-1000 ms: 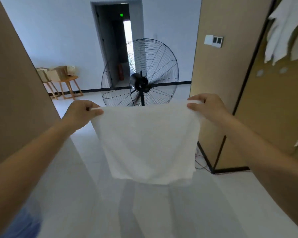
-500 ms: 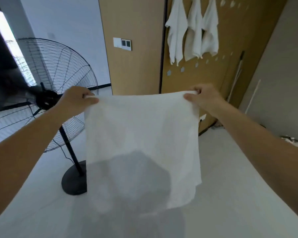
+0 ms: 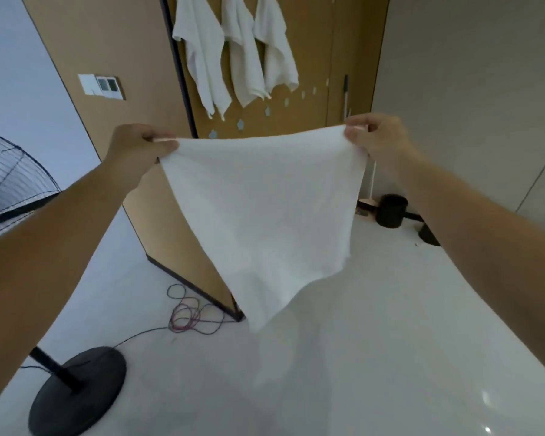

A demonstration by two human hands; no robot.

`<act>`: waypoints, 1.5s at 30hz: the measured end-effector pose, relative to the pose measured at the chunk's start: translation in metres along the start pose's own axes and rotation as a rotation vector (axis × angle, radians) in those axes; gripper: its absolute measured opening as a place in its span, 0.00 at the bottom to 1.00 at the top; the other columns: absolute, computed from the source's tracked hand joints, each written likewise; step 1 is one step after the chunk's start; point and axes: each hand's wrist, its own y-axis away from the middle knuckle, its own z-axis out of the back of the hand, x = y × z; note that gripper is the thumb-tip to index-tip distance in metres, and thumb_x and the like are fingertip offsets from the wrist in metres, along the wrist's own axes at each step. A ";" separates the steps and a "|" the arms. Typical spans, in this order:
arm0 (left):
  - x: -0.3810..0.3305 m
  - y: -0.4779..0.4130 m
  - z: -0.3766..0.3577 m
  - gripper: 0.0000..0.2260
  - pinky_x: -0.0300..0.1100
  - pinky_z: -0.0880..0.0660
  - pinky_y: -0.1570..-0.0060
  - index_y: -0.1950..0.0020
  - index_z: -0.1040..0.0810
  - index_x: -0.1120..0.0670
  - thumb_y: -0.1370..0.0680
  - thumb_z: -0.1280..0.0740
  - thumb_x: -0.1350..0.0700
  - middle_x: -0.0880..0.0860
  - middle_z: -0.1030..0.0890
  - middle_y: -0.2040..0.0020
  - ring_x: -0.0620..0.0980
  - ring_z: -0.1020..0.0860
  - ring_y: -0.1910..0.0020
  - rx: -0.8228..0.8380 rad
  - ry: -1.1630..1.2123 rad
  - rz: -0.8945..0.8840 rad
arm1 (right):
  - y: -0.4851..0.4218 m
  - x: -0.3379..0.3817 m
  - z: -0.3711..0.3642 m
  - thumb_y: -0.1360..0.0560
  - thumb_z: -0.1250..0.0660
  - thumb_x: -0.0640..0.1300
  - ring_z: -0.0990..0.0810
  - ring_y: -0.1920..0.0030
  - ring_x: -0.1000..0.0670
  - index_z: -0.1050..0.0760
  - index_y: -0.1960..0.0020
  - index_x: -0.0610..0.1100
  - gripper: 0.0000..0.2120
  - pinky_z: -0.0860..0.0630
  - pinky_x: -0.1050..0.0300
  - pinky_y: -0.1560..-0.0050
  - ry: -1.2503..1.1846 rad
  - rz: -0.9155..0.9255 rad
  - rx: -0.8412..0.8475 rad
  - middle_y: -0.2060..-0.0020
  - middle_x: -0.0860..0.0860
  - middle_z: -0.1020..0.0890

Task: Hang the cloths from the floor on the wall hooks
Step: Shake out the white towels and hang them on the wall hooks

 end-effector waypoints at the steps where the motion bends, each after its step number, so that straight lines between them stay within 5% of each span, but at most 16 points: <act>1: -0.007 -0.008 -0.018 0.14 0.34 0.22 0.52 0.40 0.20 0.61 0.25 0.29 0.60 0.53 0.20 0.51 0.48 0.21 0.53 0.001 -0.012 -0.017 | -0.015 -0.010 0.011 0.23 0.31 0.46 0.25 0.43 0.53 0.21 0.39 0.47 0.13 0.28 0.71 0.58 0.014 0.006 -0.006 0.40 0.52 0.23; 4: -0.030 -0.035 -0.071 0.14 0.35 0.23 0.52 0.39 0.22 0.62 0.24 0.30 0.61 0.50 0.21 0.54 0.42 0.23 0.57 0.008 -0.003 -0.053 | -0.060 -0.036 0.045 0.23 0.31 0.46 0.26 0.37 0.49 0.20 0.40 0.48 0.12 0.27 0.62 0.45 0.038 -0.003 -0.015 0.36 0.49 0.24; 9: -0.063 -0.084 -0.149 0.19 0.41 0.28 0.41 0.37 0.22 0.60 0.27 0.27 0.64 0.56 0.22 0.39 0.52 0.23 0.41 0.139 -0.091 -0.029 | -0.124 -0.070 0.109 0.25 0.29 0.46 0.26 0.38 0.48 0.22 0.37 0.47 0.17 0.26 0.57 0.41 0.076 0.005 0.104 0.38 0.50 0.24; 14: -0.079 -0.124 -0.221 0.14 0.43 0.30 0.41 0.42 0.19 0.58 0.26 0.27 0.59 0.57 0.21 0.40 0.54 0.24 0.40 0.092 -0.297 -0.102 | -0.179 -0.098 0.156 0.26 0.28 0.47 0.28 0.36 0.48 0.23 0.35 0.47 0.20 0.31 0.49 0.33 0.287 0.035 0.261 0.36 0.50 0.25; 20: -0.082 -0.172 -0.298 0.12 0.42 0.32 0.50 0.42 0.19 0.59 0.23 0.31 0.55 0.54 0.21 0.47 0.50 0.26 0.49 0.125 -0.433 -0.154 | -0.249 -0.142 0.175 0.23 0.32 0.45 0.25 0.55 0.51 0.19 0.43 0.40 0.12 0.32 0.61 0.57 0.490 0.091 0.292 0.55 0.49 0.22; 24: -0.073 -0.216 -0.342 0.11 0.42 0.34 0.53 0.43 0.20 0.58 0.22 0.32 0.55 0.53 0.21 0.49 0.49 0.26 0.52 0.141 -0.481 -0.173 | -0.300 -0.171 0.169 0.21 0.34 0.46 0.23 0.50 0.46 0.19 0.43 0.40 0.12 0.33 0.59 0.53 0.587 0.080 0.310 0.53 0.47 0.21; 29: -0.053 -0.286 -0.384 0.09 0.43 0.33 0.54 0.45 0.20 0.60 0.22 0.33 0.56 0.56 0.21 0.52 0.55 0.23 0.52 0.151 -0.459 -0.196 | -0.369 -0.188 0.171 0.25 0.32 0.56 0.25 0.45 0.49 0.21 0.45 0.51 0.13 0.29 0.55 0.47 0.563 0.114 0.444 0.48 0.53 0.23; 33: -0.035 -0.353 -0.412 0.12 0.47 0.28 0.48 0.42 0.20 0.53 0.23 0.31 0.52 0.52 0.20 0.47 0.54 0.23 0.48 0.132 -0.414 -0.183 | -0.432 -0.202 0.162 0.26 0.28 0.49 0.26 0.39 0.48 0.23 0.40 0.53 0.16 0.28 0.49 0.36 0.492 0.120 0.434 0.41 0.54 0.25; 39: -0.030 -0.426 -0.456 0.06 0.37 0.33 0.61 0.46 0.21 0.56 0.20 0.35 0.56 0.55 0.23 0.52 0.51 0.27 0.53 0.170 -0.357 -0.219 | -0.509 -0.224 0.138 0.24 0.30 0.44 0.24 0.44 0.51 0.21 0.47 0.53 0.08 0.27 0.55 0.43 0.360 0.136 0.269 0.44 0.54 0.22; 45: -0.024 -0.482 -0.490 0.10 0.44 0.32 0.58 0.52 0.21 0.65 0.21 0.34 0.58 0.64 0.21 0.54 0.61 0.23 0.54 0.159 -0.384 -0.210 | -0.568 -0.252 0.133 0.26 0.28 0.43 0.23 0.48 0.51 0.21 0.48 0.49 0.08 0.26 0.60 0.48 0.378 0.147 0.325 0.47 0.51 0.21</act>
